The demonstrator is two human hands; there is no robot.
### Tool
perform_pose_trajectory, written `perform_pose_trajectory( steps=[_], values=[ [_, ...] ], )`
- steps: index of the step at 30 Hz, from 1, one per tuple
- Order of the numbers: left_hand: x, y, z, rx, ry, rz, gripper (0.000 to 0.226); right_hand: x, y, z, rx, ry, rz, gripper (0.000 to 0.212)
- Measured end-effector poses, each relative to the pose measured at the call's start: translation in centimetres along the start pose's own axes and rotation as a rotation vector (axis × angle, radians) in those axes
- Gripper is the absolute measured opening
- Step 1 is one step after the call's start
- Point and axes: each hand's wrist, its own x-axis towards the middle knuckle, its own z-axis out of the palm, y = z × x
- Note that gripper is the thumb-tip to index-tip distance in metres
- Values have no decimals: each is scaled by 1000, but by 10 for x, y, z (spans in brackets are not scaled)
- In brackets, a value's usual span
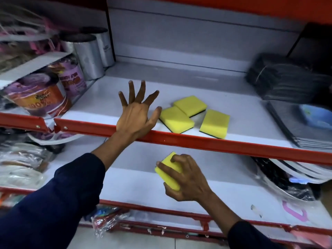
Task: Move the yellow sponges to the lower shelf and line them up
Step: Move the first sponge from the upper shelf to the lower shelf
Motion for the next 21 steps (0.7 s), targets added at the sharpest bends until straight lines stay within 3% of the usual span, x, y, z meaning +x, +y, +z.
perform_pose_trajectory(
  steps=[4, 10, 17, 21],
  values=[
    [1, -1, 2, -5, 10, -20, 60, -21, -7, 73, 59, -254, 277, 70],
    [1, -1, 2, -10, 24, -34, 60, -27, -23, 141, 50, -388, 562, 71],
    [2, -1, 1, -5, 16, -58, 57, -35, -22, 151, 33, -388, 566, 73],
    [1, -1, 1, -3, 15, -63, 55, -25, -12, 111, 136, -154, 374, 64]
  ],
)
